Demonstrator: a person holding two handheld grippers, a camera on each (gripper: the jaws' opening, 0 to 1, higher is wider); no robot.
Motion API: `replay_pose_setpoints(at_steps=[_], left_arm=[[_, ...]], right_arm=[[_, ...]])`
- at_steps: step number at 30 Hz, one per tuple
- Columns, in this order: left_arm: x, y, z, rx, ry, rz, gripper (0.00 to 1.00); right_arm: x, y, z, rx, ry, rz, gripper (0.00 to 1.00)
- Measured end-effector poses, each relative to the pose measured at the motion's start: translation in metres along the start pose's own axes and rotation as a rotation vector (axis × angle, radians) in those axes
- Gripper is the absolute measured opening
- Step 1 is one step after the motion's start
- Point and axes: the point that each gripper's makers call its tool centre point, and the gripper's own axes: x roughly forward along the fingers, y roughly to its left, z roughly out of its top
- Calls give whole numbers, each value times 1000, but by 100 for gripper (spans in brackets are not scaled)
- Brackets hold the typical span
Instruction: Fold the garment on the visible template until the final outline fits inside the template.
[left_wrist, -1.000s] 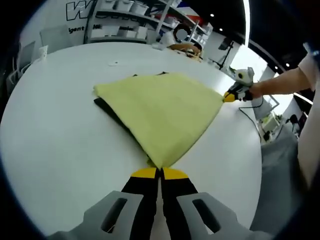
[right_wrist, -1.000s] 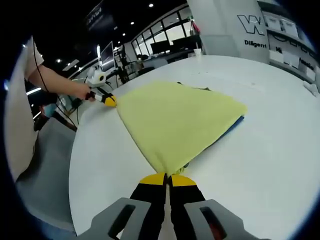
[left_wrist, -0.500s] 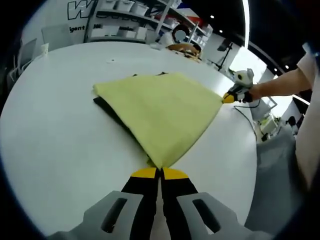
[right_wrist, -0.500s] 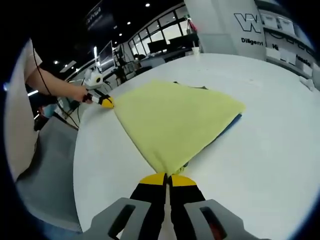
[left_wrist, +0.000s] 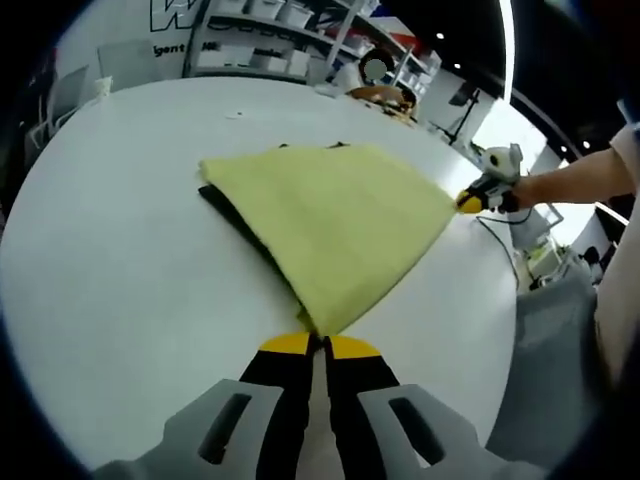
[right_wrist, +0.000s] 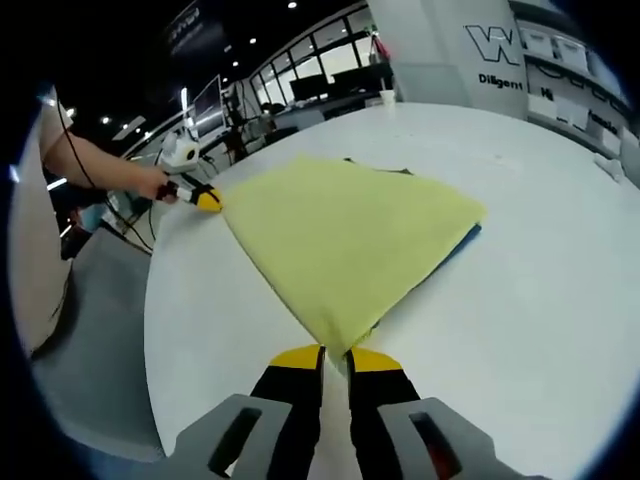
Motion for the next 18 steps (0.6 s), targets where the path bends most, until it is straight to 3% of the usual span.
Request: replay_pose_setpoints(at_steps=[3,7,10,13,18], left_arm=[[-7,4,-9,14,31,39,0],[-20,5,-12,4,27,50,0],[-26,0,-7,8,-7,67,0],[-34,-9,7,14,-79,94,1],[-42,-28,16,15,-145,111,22]], right_arm=[[-4,-1,-6,7,15,-19,1],[-12,0,-9,10,14,-42,3],[-18,2,-6,5,1,-64,4],[-25,6,4,2,-49,-81,10],[-32,22,18,-51,-93,-107,19]])
